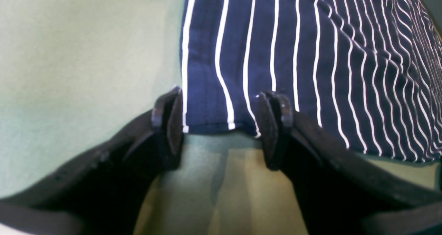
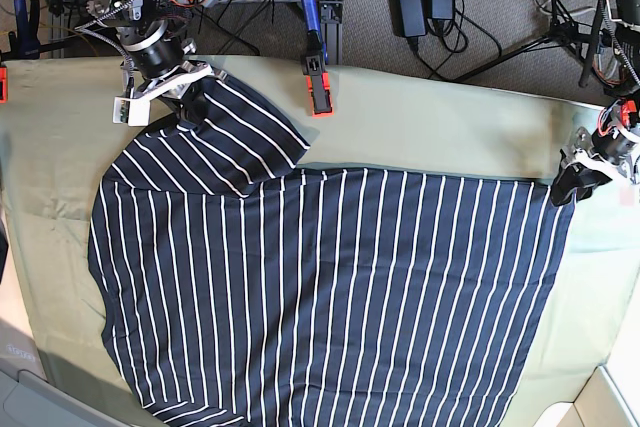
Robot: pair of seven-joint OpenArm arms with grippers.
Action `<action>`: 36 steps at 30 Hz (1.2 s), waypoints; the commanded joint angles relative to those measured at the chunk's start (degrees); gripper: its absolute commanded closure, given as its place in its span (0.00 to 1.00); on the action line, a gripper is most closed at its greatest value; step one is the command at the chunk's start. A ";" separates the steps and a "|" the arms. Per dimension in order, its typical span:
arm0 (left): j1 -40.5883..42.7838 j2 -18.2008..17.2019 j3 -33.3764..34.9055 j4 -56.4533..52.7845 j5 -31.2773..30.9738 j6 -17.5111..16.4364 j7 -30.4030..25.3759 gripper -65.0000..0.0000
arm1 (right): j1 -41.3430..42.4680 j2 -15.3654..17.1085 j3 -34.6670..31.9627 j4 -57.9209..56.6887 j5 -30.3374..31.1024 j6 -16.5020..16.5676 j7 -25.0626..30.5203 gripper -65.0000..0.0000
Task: Fold the T-shirt properly
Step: 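Lift both shoulder corners and pull the shirt taut between grippers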
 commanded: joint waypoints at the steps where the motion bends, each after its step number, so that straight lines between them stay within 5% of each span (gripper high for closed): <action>1: -0.44 -0.11 0.17 0.63 0.39 -0.70 1.60 0.44 | -0.04 0.17 0.07 0.70 0.02 0.09 0.39 1.00; 5: -1.60 0.42 0.17 0.63 3.41 -0.70 1.38 0.51 | -0.02 0.17 0.07 0.70 0.04 0.09 0.48 1.00; 11: -3.30 0.37 0.17 0.66 4.22 -3.34 -1.09 1.00 | 0.00 0.17 0.07 0.70 0.09 0.07 0.70 1.00; 19: -3.48 0.17 0.15 0.66 10.03 -3.58 -2.29 1.00 | 0.00 0.20 0.07 0.70 0.98 0.09 0.22 1.00; 28: -3.26 -3.61 0.09 0.68 7.93 -3.58 -1.81 1.00 | -0.52 0.42 2.21 2.86 6.99 0.11 -6.10 1.00; 36: -0.81 -5.92 0.09 2.12 4.15 -3.58 0.87 1.00 | -2.38 4.68 6.71 5.46 14.03 0.31 -10.99 1.00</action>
